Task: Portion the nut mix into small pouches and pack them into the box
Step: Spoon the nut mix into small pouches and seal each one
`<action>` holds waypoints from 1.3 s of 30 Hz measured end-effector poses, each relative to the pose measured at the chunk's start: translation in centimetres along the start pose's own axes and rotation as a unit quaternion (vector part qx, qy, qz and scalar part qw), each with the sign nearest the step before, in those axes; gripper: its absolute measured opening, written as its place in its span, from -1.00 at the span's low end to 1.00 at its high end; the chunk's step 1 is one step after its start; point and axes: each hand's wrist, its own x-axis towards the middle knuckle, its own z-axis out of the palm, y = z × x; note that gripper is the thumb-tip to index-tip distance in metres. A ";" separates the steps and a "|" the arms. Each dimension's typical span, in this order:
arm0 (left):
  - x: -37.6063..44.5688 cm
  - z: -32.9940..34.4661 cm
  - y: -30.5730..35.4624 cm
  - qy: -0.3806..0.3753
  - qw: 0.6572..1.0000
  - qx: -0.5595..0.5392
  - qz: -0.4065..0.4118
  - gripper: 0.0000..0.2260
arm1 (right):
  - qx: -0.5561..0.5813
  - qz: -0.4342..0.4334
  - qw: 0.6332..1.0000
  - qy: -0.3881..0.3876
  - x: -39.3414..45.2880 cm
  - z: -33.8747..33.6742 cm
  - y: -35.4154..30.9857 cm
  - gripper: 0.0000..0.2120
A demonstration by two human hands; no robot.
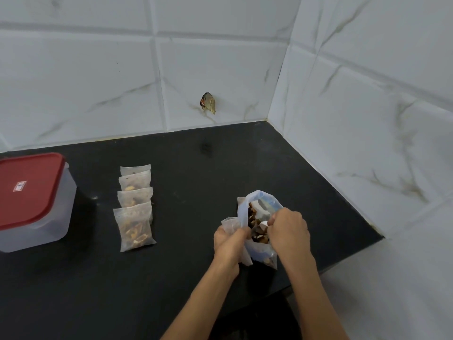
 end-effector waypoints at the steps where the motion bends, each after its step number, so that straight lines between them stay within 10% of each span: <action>1: 0.0 0.0 0.0 0.004 1.000 -0.006 -0.001 -0.71 | -0.006 -0.004 1.000 -0.003 0.0 0.0 0.0 -0.73; 39: -0.7 2.3 -0.6 0.019 0.998 -0.059 -0.032 -0.68 | 0.051 -0.097 0.993 -0.046 -2.3 -2.5 2.9 -0.78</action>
